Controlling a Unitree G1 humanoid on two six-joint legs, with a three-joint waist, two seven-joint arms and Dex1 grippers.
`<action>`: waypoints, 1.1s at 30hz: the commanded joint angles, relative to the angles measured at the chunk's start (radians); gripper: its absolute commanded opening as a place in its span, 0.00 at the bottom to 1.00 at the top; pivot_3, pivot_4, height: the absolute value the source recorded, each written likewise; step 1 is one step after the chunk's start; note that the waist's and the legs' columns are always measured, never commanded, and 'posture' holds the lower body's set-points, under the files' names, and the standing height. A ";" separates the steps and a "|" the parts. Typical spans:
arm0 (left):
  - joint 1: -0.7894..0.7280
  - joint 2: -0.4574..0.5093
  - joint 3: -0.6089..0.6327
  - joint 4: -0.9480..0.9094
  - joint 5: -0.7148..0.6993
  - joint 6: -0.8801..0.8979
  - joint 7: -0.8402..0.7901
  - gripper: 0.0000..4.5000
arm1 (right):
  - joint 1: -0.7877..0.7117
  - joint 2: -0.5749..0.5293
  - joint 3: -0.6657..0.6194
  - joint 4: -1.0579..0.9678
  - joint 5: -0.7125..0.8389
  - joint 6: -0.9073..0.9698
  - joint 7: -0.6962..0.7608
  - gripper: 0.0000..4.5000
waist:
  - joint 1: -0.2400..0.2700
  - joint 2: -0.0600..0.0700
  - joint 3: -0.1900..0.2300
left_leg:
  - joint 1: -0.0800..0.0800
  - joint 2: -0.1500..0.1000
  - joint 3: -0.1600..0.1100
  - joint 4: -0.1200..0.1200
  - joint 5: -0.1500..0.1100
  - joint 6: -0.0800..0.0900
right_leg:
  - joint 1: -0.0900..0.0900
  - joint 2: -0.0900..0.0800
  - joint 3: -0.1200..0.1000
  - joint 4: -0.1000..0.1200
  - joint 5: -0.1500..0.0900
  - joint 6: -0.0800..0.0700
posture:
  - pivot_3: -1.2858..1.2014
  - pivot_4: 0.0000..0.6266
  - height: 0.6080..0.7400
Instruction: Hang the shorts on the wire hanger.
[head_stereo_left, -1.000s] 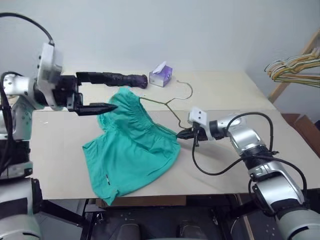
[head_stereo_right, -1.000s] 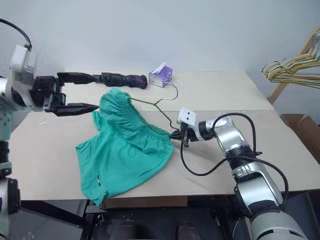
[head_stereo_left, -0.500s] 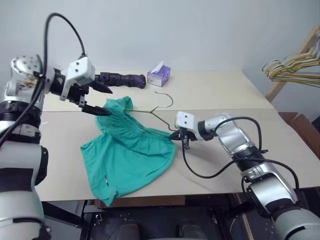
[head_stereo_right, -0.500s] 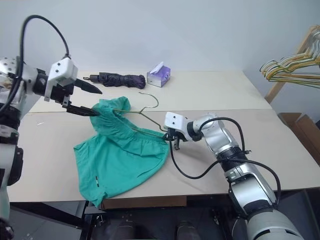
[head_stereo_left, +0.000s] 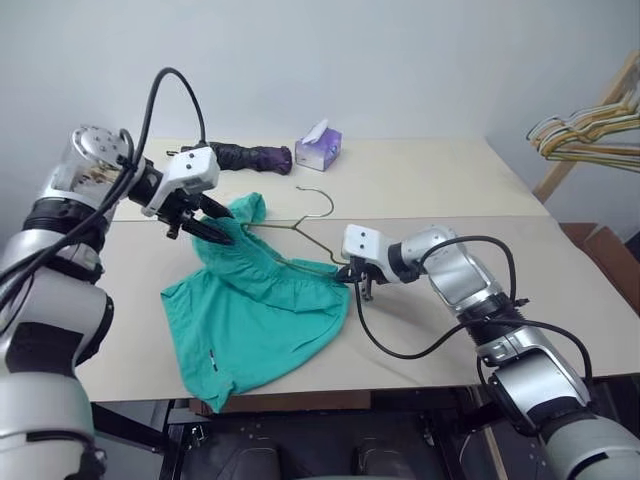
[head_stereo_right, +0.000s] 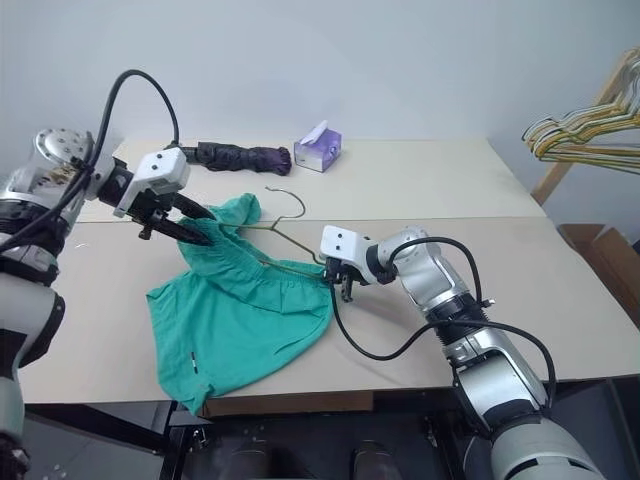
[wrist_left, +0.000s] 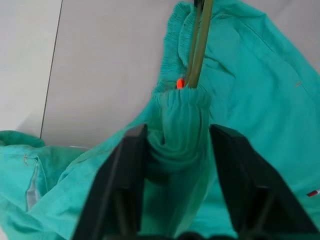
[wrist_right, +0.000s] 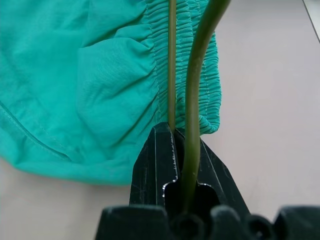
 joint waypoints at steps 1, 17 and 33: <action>-0.039 0.005 -0.003 0.010 -0.009 -0.018 -0.003 0.20 | -0.016 -0.002 -0.021 -0.049 0.006 0.002 -0.010 0.00 | 0.000 0.000 0.000 | 0.000 0.000 0.000 0.000 0.000 0.000 | 0.000 0.000 0.000 0.000 0.000 0.000 | 0.55 0.00 1.00; -0.071 -0.027 0.145 0.108 0.155 -0.132 -0.003 0.01 | -0.009 -0.052 -0.111 -0.108 0.006 -0.077 -0.127 0.31 | -0.002 0.000 0.000 | 0.000 0.000 0.000 0.000 0.000 0.000 | 0.000 0.000 0.000 0.000 0.000 0.000 | 0.55 0.00 1.00; -0.069 -0.043 0.363 0.131 0.253 -0.130 0.021 0.01 | 0.136 -0.143 -0.405 -0.519 0.345 0.607 -0.162 0.86 | 0.000 0.000 0.000 | 0.000 0.000 0.000 0.000 0.000 0.000 | 0.001 0.000 0.000 0.000 0.000 0.000 | 0.53 0.00 1.00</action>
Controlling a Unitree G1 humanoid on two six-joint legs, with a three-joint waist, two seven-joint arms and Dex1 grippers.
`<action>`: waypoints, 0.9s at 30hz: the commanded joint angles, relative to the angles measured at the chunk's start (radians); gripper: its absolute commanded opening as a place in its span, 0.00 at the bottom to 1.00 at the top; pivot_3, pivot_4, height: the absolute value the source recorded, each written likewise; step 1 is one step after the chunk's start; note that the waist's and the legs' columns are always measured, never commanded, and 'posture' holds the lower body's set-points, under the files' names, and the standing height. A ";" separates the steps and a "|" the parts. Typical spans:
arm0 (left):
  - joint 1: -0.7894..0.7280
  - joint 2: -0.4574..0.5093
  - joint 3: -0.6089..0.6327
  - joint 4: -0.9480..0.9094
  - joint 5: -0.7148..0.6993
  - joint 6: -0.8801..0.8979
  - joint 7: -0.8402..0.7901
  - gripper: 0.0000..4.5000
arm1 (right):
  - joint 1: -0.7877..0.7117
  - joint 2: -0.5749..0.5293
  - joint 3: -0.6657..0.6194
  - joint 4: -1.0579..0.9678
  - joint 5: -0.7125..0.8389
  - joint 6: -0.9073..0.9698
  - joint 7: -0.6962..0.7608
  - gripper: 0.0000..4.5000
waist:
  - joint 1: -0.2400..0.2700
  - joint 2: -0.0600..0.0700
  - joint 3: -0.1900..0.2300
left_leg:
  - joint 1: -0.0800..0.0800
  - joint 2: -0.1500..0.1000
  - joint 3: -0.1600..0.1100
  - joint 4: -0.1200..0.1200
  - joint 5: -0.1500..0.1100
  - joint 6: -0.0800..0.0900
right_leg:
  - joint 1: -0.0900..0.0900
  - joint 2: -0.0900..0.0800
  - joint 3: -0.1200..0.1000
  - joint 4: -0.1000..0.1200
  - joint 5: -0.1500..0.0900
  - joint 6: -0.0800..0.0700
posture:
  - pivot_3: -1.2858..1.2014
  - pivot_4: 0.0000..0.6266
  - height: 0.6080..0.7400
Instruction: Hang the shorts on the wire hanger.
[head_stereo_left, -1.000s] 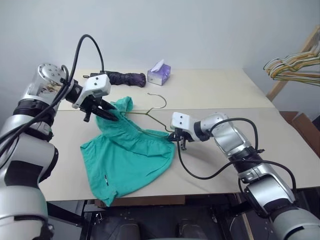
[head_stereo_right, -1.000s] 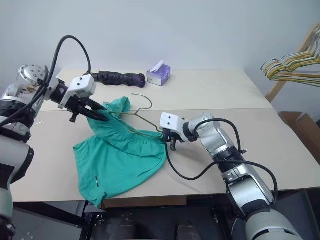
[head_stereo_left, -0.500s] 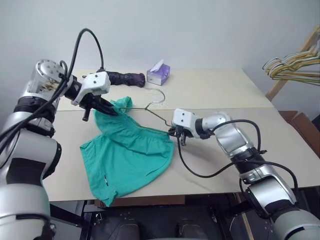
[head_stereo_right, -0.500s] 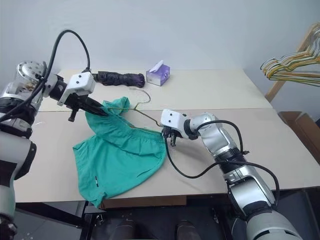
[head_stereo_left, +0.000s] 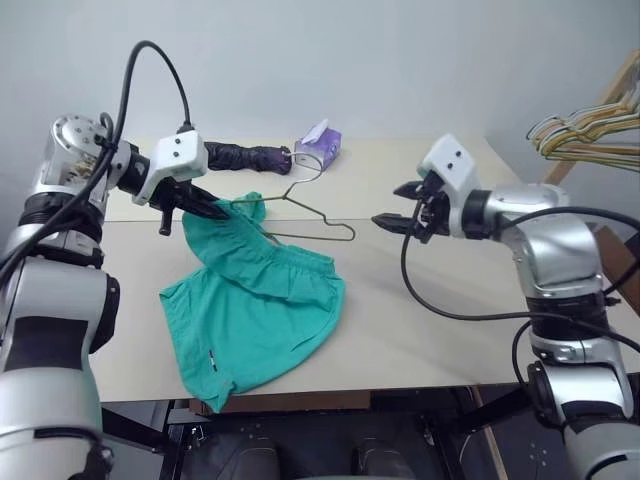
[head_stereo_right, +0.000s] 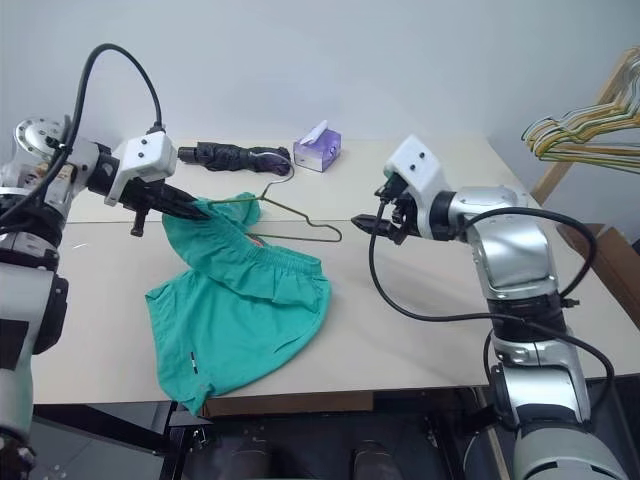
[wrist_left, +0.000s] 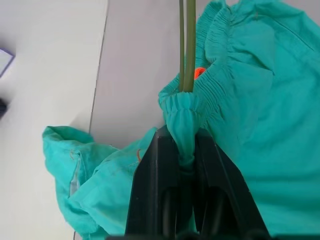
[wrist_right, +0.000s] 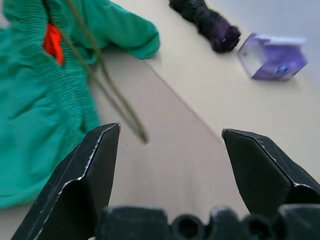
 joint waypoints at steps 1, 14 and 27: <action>-0.038 0.003 0.075 -0.009 0.003 -0.004 -0.003 0.01 | 0.112 0.019 -0.011 -0.104 0.109 0.149 -0.006 0.86 | 0.000 0.000 0.000 | 0.000 0.000 0.000 0.000 0.000 0.000 | 0.000 0.000 0.000 0.000 0.000 0.000 | 0.53 0.00 1.00; -0.030 -0.005 0.127 -0.035 0.034 -0.003 -0.026 0.01 | 0.113 0.263 0.128 0.226 0.099 0.027 -0.110 0.86 | -0.023 0.000 0.000 | 0.000 0.000 0.000 0.001 0.000 0.000 | 0.000 0.000 0.000 0.001 0.000 0.000 | 0.55 0.00 1.00; -0.010 0.011 0.155 -0.051 0.041 0.002 -0.027 0.01 | 0.067 0.339 0.082 0.373 0.116 -0.039 -0.176 0.22 | -0.020 0.000 0.000 | 0.000 0.000 -0.001 0.000 0.000 0.000 | 0.000 0.000 0.000 0.001 0.000 0.000 | 0.56 0.00 1.00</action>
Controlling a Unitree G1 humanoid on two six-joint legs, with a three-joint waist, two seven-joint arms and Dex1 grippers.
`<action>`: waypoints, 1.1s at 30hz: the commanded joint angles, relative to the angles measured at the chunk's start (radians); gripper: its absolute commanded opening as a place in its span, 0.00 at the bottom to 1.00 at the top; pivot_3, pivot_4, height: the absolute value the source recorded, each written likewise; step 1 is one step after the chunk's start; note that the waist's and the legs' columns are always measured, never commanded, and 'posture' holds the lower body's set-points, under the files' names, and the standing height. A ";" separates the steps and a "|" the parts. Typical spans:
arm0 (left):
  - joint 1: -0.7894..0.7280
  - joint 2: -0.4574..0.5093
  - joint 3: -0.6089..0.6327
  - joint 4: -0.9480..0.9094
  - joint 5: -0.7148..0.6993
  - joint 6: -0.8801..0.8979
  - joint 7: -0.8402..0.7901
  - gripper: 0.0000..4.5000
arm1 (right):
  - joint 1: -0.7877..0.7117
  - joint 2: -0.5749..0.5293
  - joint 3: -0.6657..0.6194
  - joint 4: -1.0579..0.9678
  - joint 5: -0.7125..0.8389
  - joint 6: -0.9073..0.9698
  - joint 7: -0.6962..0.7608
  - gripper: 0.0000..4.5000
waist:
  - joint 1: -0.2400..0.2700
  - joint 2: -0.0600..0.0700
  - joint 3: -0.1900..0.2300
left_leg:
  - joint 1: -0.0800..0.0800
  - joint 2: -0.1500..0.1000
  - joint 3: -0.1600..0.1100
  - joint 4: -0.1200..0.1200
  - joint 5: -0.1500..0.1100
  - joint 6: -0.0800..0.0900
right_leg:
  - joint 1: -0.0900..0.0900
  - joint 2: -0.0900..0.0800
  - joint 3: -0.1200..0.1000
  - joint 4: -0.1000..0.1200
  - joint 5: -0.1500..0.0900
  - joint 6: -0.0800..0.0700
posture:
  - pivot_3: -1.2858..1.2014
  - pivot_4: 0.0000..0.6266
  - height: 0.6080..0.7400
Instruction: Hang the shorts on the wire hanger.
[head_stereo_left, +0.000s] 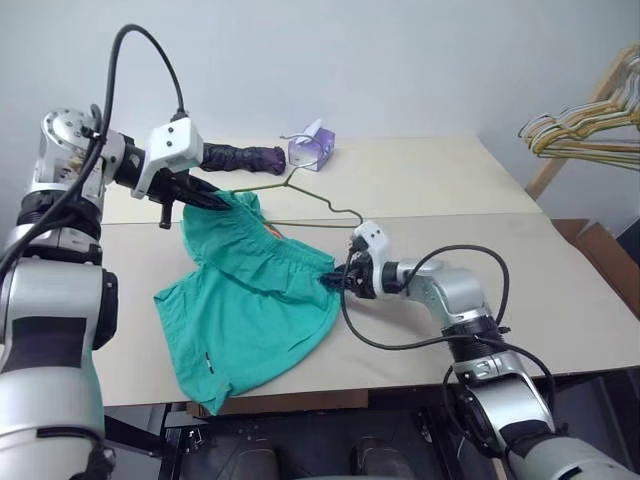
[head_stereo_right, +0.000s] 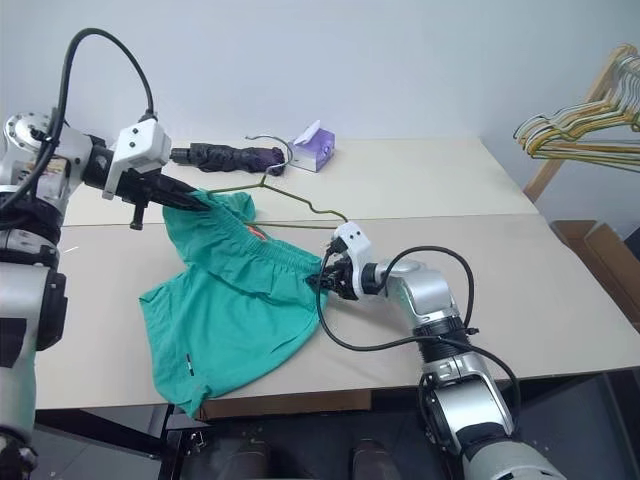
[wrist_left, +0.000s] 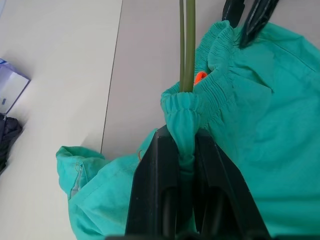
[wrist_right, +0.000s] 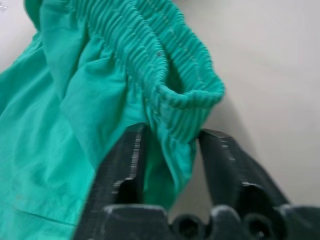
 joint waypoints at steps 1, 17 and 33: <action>-0.011 0.018 0.032 -0.036 -0.007 0.000 -0.004 0.01 | -0.015 -0.003 -0.016 0.002 0.006 -0.038 -0.010 0.15 | 0.000 0.000 0.000 | 0.000 0.000 0.000 0.000 0.000 0.000 | 0.000 0.000 0.000 0.000 0.000 0.000 | 0.56 0.00 1.00; 0.075 0.143 -0.134 -0.229 -0.280 0.122 -0.004 0.01 | -0.016 -0.143 -0.180 0.029 0.013 -0.089 -0.126 0.01 | 0.000 0.000 0.000 | 0.000 0.000 0.000 0.000 0.000 0.000 | 0.000 0.000 0.000 0.000 0.000 0.000 | 0.56 0.00 1.00; 0.065 0.132 -0.106 -0.154 -0.155 0.088 -0.003 0.01 | 0.025 -0.292 -0.184 -0.058 0.031 -0.120 -0.133 0.01 | 0.000 0.000 0.000 | 0.000 0.000 0.000 0.000 0.000 0.000 | 0.000 0.000 0.000 0.000 0.000 0.000 | 0.55 0.00 1.00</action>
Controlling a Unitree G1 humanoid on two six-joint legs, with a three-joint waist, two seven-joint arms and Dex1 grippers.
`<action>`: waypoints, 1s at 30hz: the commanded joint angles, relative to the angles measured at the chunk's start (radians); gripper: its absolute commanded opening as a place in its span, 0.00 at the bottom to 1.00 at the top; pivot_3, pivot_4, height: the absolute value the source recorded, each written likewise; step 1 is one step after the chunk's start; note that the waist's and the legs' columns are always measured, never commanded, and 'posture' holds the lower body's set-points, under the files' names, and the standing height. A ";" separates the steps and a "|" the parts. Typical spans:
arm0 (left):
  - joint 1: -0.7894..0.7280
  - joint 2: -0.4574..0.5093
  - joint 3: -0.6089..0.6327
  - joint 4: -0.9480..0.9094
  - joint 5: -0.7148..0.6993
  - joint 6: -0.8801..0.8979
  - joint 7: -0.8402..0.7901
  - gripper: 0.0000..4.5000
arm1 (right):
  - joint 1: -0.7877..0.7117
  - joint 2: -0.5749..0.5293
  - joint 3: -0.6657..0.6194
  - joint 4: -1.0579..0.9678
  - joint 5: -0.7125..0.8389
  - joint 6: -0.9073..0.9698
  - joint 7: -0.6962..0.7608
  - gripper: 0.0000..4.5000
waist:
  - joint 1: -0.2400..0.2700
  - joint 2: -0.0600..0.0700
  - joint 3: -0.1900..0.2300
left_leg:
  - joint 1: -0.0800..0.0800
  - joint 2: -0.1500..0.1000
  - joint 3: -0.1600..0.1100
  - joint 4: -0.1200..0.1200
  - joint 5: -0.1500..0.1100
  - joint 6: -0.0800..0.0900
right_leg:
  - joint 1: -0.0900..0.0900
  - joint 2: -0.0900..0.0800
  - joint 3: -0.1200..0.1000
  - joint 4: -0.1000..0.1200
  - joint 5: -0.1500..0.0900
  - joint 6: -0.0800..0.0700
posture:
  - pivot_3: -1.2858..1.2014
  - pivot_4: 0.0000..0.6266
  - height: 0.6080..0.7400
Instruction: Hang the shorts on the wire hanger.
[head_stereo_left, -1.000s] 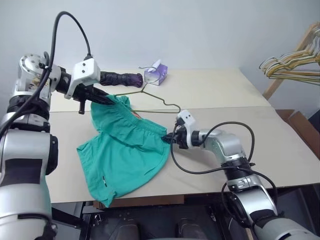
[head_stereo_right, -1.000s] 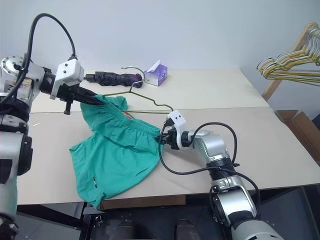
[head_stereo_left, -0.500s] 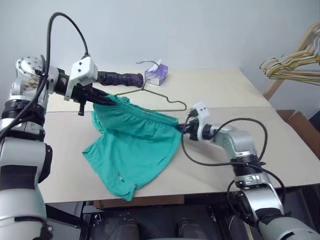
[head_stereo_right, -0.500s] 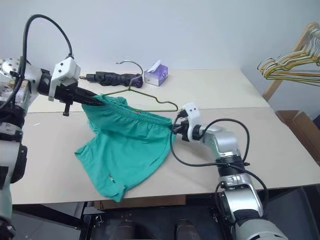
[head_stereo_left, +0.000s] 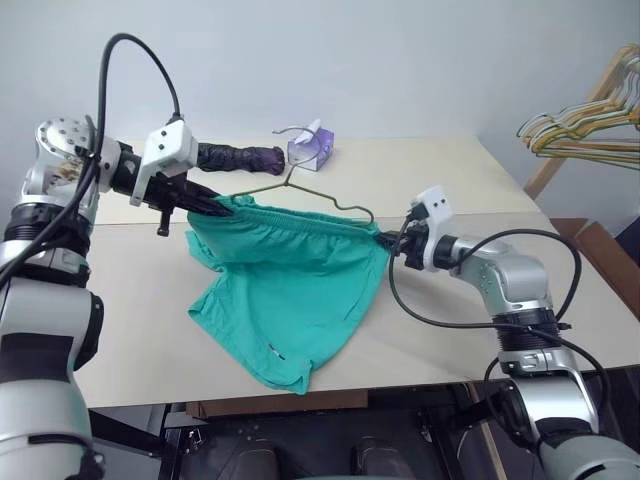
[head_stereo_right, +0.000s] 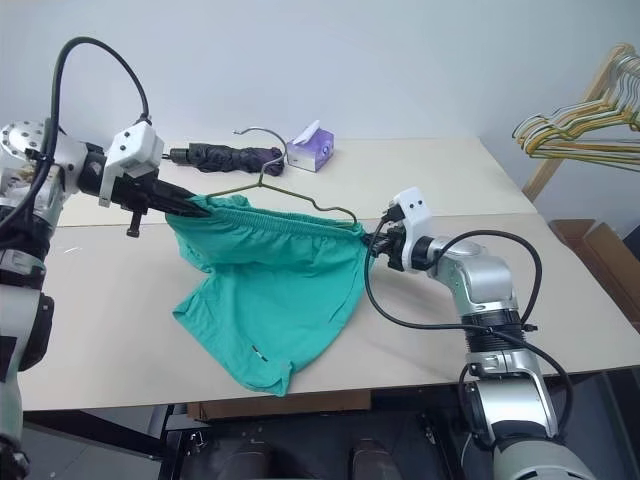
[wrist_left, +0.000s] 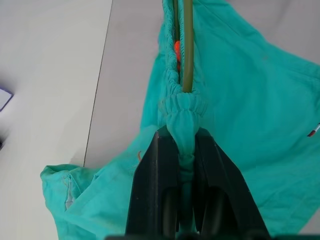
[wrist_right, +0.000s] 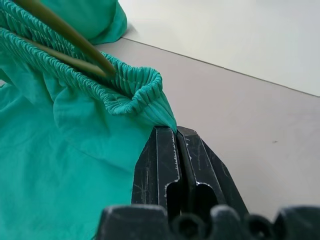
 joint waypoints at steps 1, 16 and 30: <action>-0.031 0.049 0.044 0.045 0.086 -0.036 -0.002 0.01 | 0.008 -0.093 -0.052 -0.030 -0.039 -0.010 -0.034 0.01 | 0.000 0.000 0.000 | 0.000 0.000 0.000 0.000 0.000 0.000 | 0.000 0.000 0.000 0.000 0.000 0.000 | 0.55 0.00 1.00; -0.051 -0.009 0.119 0.074 0.192 -0.073 0.039 0.01 | -0.204 -0.266 0.234 -0.258 -0.138 -0.027 0.168 0.01 | 0.002 0.000 0.000 | -0.001 0.000 0.000 0.000 0.000 0.000 | -0.001 0.000 0.000 0.000 0.000 0.000 | 0.55 0.00 1.00; -0.027 -0.096 0.164 0.041 0.208 -0.084 0.020 0.01 | -0.421 -0.220 0.399 -0.238 -0.237 -0.039 0.314 0.01 | 0.001 0.000 0.000 | -0.001 0.000 0.000 0.000 0.000 0.000 | -0.001 0.000 0.000 0.000 0.000 0.000 | 0.54 0.00 1.00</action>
